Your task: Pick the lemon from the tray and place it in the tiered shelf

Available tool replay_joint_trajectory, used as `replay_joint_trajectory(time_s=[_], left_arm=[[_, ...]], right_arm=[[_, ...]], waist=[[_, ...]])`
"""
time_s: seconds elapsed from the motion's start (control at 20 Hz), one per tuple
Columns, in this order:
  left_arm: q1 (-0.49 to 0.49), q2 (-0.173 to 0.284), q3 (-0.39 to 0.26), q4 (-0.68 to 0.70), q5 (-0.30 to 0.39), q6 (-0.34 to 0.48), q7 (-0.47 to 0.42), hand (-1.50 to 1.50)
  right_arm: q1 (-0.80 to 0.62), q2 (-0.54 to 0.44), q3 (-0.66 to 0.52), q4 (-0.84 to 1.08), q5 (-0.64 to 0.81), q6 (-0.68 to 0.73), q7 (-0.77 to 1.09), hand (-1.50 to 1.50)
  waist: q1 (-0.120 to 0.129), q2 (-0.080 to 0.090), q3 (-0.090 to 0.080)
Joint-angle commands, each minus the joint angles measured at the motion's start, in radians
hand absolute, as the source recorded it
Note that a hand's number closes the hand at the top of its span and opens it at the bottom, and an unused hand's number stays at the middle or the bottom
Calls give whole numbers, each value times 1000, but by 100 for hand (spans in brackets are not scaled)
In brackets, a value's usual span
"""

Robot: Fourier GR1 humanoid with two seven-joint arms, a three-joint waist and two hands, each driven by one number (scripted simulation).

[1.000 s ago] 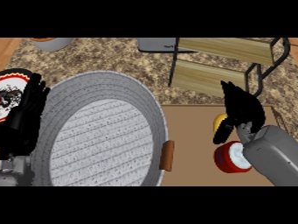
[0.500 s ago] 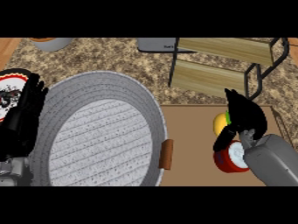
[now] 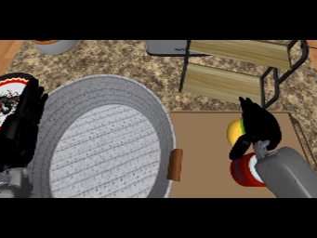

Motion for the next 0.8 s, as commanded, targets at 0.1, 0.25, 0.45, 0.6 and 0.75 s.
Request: replay_joint_trajectory(time_s=[0.1,0.25,0.45,0.6,0.75], left_arm=[[-36,-20,31,59,33,-28,-27,0],[-30,-54,-4,77,-30,9,-47,0],[-19,-21,23,36,19,-36,-13,0],[10,-34,10,11,9,-18,-13,0],[7,-38,5,22,3,-16,-33,0]], right_arm=[[-40,20,-80,136,24,18,-99,-150],[39,52,-72,44,50,37,-52,-150],[35,96,-50,167,83,22,-140,150],[-2,67,-34,152,147,40,-168,150],[20,123,19,139,243,-31,-122,150]], waist=[[-1,5,-7],[-6,3,-7],[-2,4,-7],[0,3,-7],[-2,3,-7]])
